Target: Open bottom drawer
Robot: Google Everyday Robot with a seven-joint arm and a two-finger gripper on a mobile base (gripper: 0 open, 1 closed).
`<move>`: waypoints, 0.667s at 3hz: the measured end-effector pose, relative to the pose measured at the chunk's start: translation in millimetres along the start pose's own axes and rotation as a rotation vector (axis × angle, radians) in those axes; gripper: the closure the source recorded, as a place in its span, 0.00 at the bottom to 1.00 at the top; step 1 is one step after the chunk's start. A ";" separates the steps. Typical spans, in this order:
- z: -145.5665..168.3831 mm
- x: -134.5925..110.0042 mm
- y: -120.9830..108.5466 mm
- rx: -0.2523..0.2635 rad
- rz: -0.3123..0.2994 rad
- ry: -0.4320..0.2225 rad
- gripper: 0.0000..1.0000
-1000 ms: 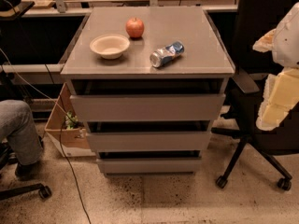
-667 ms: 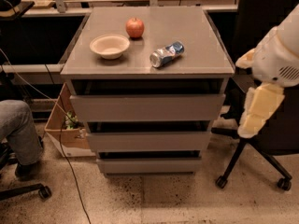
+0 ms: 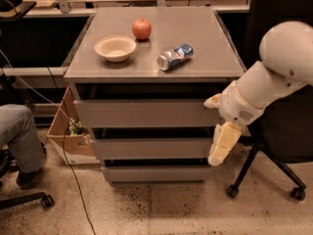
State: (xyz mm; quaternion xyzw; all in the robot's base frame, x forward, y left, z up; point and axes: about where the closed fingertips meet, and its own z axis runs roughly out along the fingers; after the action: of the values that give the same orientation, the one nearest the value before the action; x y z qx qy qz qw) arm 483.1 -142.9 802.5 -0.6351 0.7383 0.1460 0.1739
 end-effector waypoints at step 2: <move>96.9 4.1 6.8 -0.112 -0.043 -0.067 0.00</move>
Offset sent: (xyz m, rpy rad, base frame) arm 0.0004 0.0504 -0.1146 0.0584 0.1051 0.1054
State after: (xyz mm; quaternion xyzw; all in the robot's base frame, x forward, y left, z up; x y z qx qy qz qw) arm 482.8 -103.3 713.8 -0.6542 0.7090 0.2046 0.1660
